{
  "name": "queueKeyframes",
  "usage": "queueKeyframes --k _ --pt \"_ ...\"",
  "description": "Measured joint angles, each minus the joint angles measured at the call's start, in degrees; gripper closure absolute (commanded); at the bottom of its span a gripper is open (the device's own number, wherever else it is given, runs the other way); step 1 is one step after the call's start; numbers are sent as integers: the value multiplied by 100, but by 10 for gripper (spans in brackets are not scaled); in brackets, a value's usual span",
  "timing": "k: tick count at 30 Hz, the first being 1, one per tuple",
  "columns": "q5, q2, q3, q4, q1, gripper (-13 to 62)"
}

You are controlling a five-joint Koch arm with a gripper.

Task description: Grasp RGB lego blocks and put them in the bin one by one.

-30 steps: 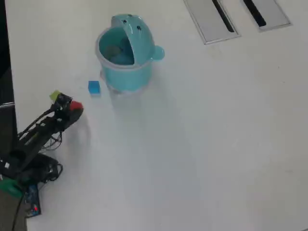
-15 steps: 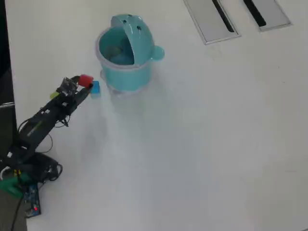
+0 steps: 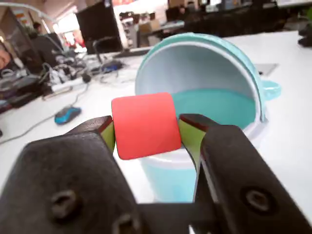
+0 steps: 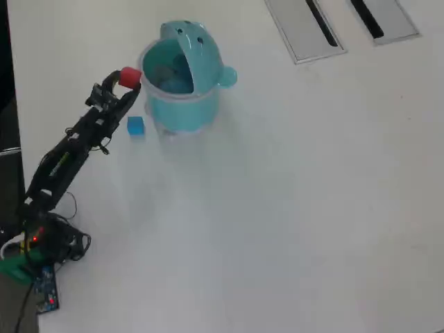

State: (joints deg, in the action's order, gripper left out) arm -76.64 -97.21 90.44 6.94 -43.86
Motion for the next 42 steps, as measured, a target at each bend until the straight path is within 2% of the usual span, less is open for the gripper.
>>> queueKeyframes --k 6,7,13,14,17,18,22,26,33,42 --pt "0 1310 -1274 0 141 439" --pt "0 1696 -1854 -9 158 439" --pt "0 2312 -2083 -9 290 439" --pt "0 2619 -2672 -9 352 439" --pt "0 2874 -2988 -18 378 432" --pt "-9 2892 -2979 -18 378 432" --pt "-290 3015 -2979 -44 387 321" --pt "-756 3006 -2988 -53 396 273" --pt "-1160 2979 -2839 -141 404 224" --pt "-1389 2435 -1635 -237 404 222"
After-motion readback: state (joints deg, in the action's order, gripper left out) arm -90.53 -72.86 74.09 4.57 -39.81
